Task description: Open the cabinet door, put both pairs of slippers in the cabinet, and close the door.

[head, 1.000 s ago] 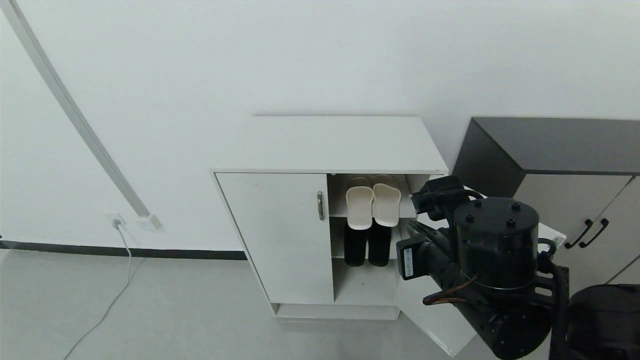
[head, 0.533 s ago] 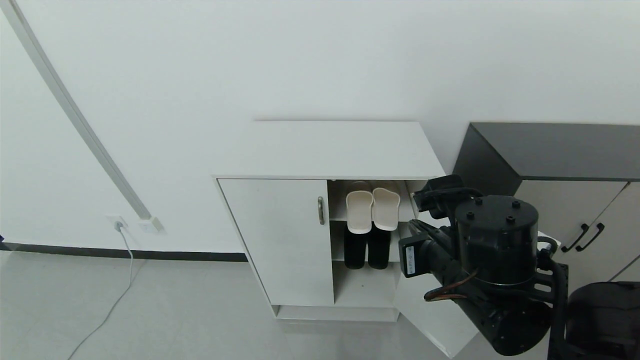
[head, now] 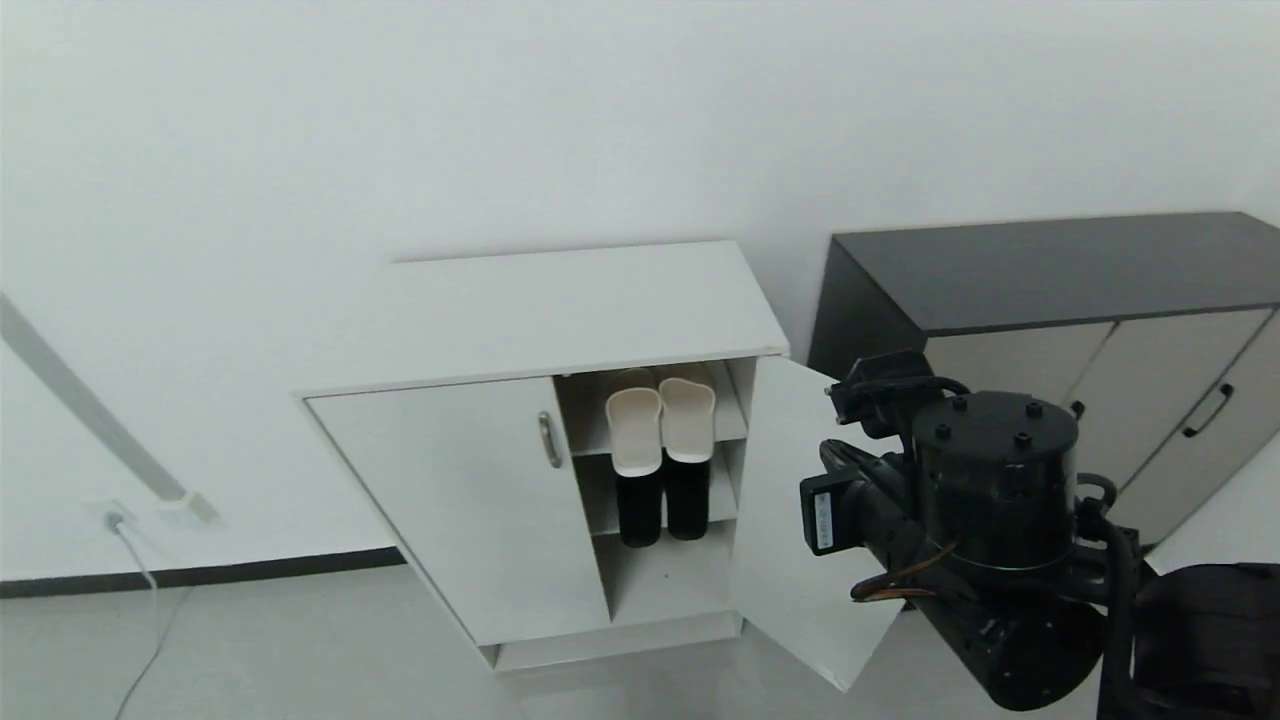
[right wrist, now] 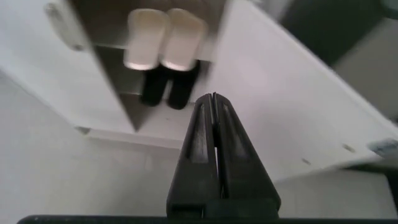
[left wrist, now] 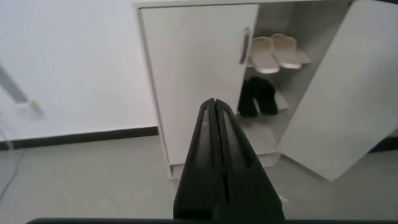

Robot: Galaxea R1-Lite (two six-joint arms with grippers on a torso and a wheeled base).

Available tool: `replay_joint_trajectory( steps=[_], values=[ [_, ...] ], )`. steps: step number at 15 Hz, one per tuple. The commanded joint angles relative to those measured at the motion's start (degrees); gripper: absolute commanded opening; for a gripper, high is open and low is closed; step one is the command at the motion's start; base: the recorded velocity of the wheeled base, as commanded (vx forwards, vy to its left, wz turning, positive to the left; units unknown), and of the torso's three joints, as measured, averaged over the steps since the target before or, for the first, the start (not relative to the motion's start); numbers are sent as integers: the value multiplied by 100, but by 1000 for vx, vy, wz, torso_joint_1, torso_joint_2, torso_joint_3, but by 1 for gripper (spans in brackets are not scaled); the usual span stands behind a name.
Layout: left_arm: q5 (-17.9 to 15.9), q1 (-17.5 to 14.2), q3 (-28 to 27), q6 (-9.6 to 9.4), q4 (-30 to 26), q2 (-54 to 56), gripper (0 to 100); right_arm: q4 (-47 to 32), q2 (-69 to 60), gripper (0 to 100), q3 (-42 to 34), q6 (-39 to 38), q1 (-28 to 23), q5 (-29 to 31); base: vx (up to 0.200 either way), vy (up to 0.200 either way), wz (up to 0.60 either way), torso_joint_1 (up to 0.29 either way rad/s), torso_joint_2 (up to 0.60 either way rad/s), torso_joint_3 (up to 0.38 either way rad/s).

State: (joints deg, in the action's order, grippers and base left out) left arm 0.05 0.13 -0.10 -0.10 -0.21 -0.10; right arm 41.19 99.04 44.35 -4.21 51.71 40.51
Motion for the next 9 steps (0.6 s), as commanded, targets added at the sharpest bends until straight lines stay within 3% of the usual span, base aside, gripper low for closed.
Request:
replay_joint_trajectory(
  steps=[1, 7, 9],
  values=[
    [4, -5, 1, 1, 3, -8, 0, -6, 2, 0, 4, 7, -91, 1, 0, 0, -600, -7, -2, 2],
    [4, -5, 1, 1, 3, 1, 0, 12, 10, 0, -14, 51, -249, -122, 0, 0, 0, 0, 0, 0],
    [4, -5, 1, 1, 3, -8, 0, 12, 2, 0, -5, 51, -293, -131, -200, 0, 0, 5, 0, 2]
  ],
)
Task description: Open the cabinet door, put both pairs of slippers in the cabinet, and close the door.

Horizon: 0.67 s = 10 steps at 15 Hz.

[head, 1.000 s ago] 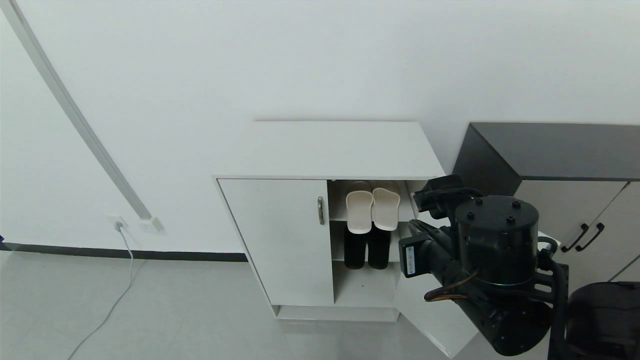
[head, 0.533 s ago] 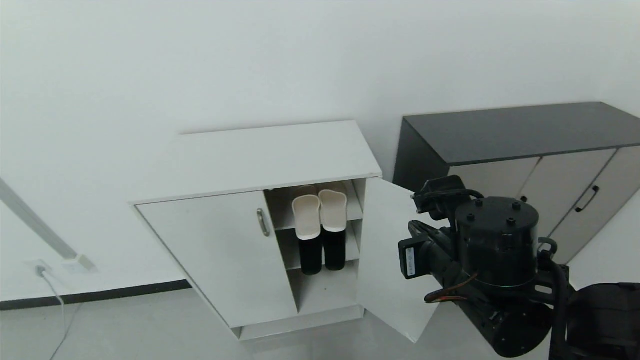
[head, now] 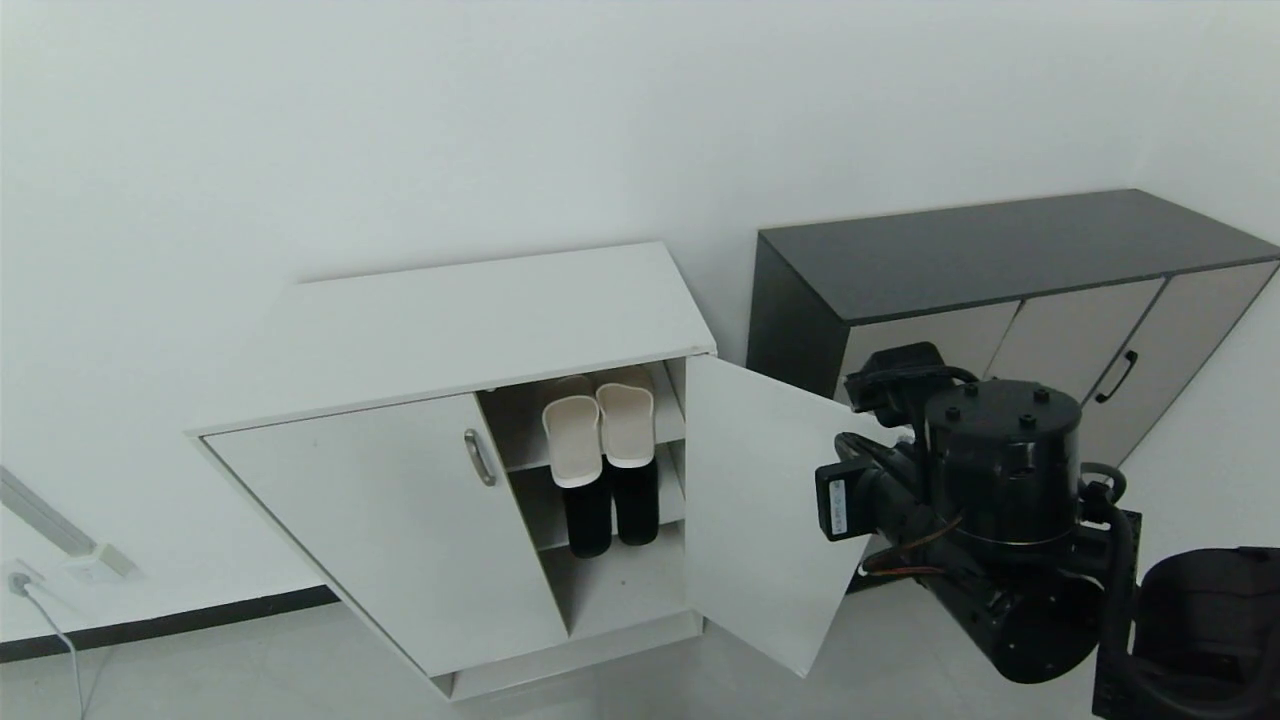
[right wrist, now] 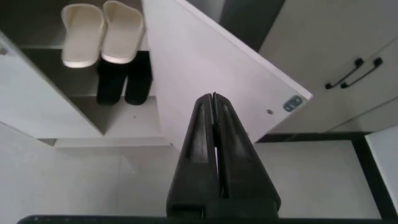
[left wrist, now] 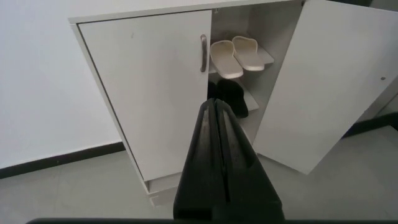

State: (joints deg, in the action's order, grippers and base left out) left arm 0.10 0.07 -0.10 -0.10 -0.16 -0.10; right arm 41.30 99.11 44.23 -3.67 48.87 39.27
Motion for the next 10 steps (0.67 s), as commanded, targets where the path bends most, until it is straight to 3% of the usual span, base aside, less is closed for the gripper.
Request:
replay_joint_trajectory(
  steps=[1, 3, 6, 10],
  values=[
    [-1, 1, 1, 1, -2, 1, 0, 1, -6, 0, 7, -2, -9, -7, -200, 0, 0, 12, 2, -2],
    [-1, 1, 1, -8, -2, -8, 0, 1, -6, 0, 25, -2, -18, -24, -200, 0, 0, 5, 5, 0],
    [-1, 1, 1, 1, -2, -8, 0, -8, 12, 0, 139, 7, -185, -262, 0, 0, 0, 0, 0, 0],
    [-1, 1, 1, 1, -2, -8, 0, -272, 223, 0, 877, 15, -730, -525, 0, 0, 0, 0, 0, 0]
  ],
)
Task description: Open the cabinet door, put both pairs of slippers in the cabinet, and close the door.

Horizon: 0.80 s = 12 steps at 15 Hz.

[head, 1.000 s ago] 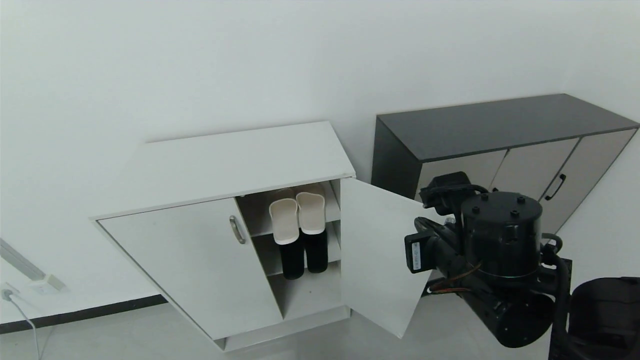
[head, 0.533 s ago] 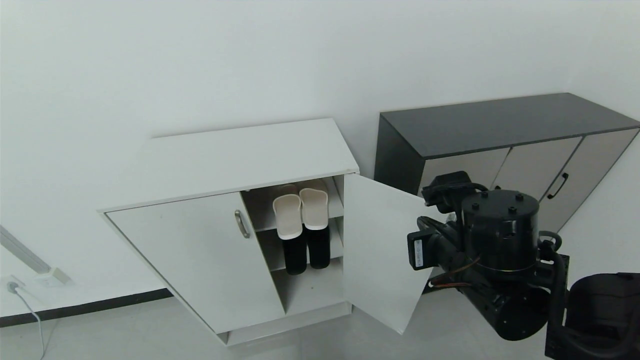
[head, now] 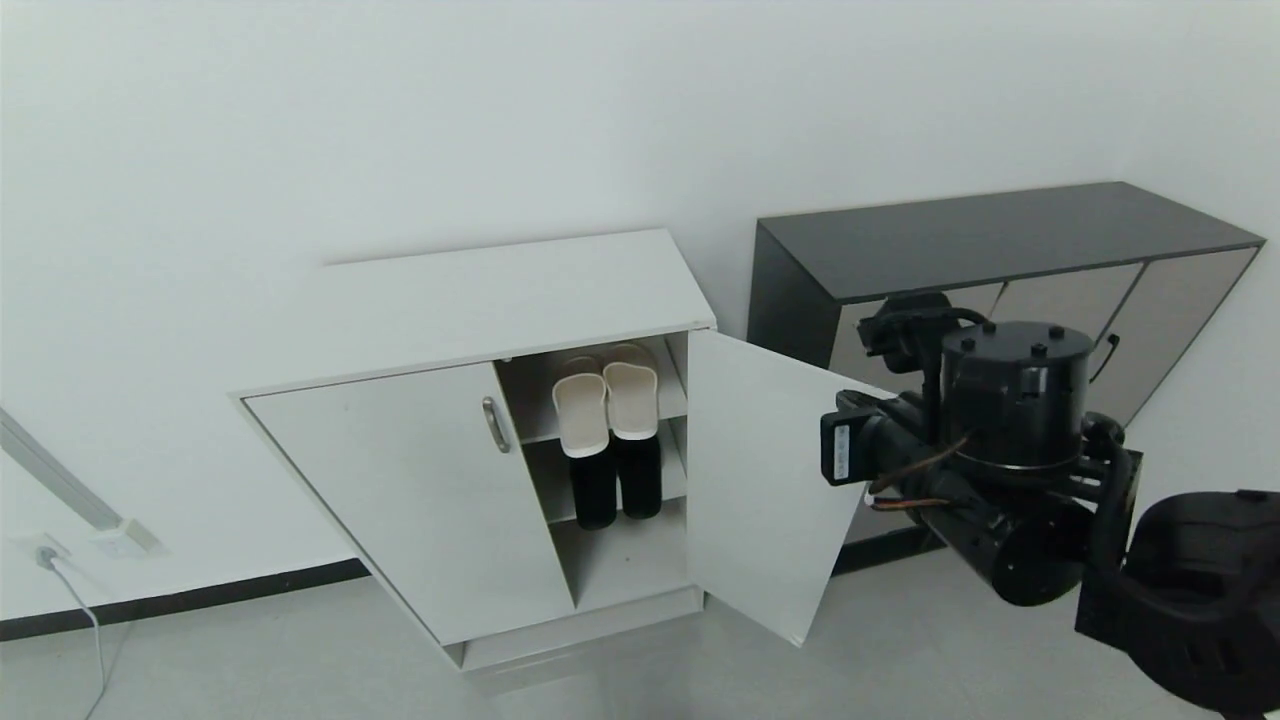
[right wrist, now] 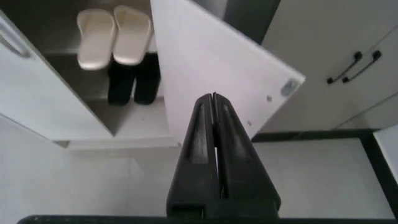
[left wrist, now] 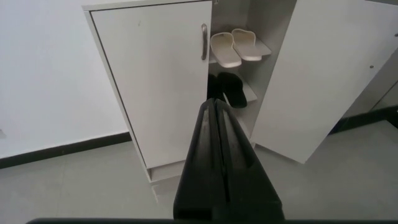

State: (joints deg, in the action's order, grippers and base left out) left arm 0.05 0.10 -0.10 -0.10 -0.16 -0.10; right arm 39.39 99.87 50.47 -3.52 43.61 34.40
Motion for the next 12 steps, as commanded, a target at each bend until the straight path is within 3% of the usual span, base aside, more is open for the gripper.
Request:
replay_joint_trajectory(
  steps=[1, 3, 12],
  values=[
    [4, -1, 1, -8, -2, -8, 0, -283, 270, 0, 552, -8, -362, -48, 0, 0, 0, 0, 0, 0],
    [4, -1, 1, -17, -2, -8, 0, -617, 543, 0, 1149, -61, -801, -162, 0, 0, 0, 0, 0, 0],
    [4, -1, 1, -8, -2, -8, 0, -687, 1650, 0, 2116, -360, -2084, -1164, 0, 0, 0, 0, 0, 0]
  ],
)
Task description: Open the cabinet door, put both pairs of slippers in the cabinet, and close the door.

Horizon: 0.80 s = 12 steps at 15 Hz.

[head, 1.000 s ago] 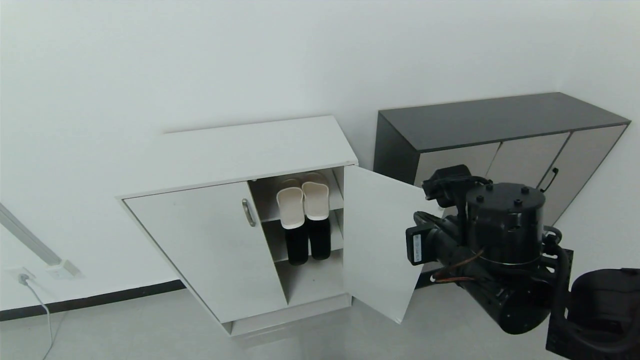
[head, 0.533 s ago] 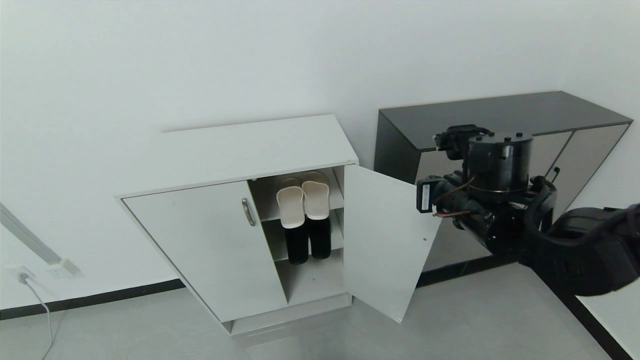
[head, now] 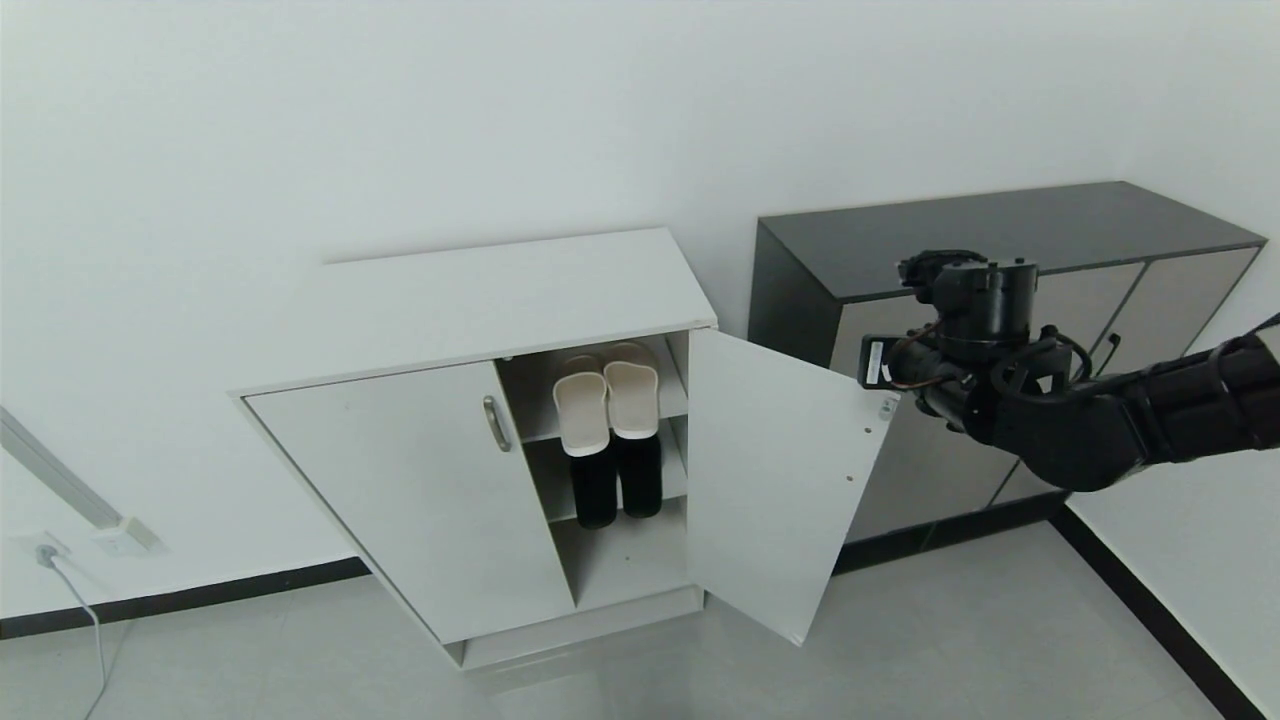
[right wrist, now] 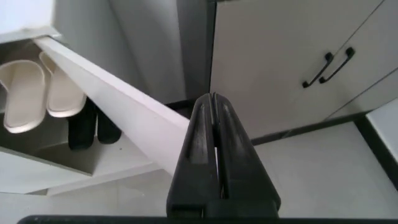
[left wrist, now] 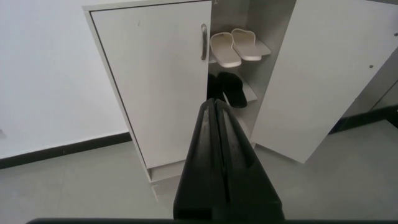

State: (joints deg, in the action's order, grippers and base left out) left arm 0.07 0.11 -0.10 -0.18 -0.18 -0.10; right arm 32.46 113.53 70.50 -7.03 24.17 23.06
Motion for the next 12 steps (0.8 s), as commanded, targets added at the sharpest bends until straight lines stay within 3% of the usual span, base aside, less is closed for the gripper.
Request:
replay_joint_trajectory(
  steps=[1, 12],
  values=[
    [1, -2, 1, 1, 1, -8, 0, 6, 372, 0, 175, -17, -185, -48, 0, 0, 0, 0, 0, 0],
    [10, -2, 1, 9, 1, -8, 0, -3, 670, 0, 245, -176, -176, -136, 0, 0, 0, 0, 0, 0]
  ],
)
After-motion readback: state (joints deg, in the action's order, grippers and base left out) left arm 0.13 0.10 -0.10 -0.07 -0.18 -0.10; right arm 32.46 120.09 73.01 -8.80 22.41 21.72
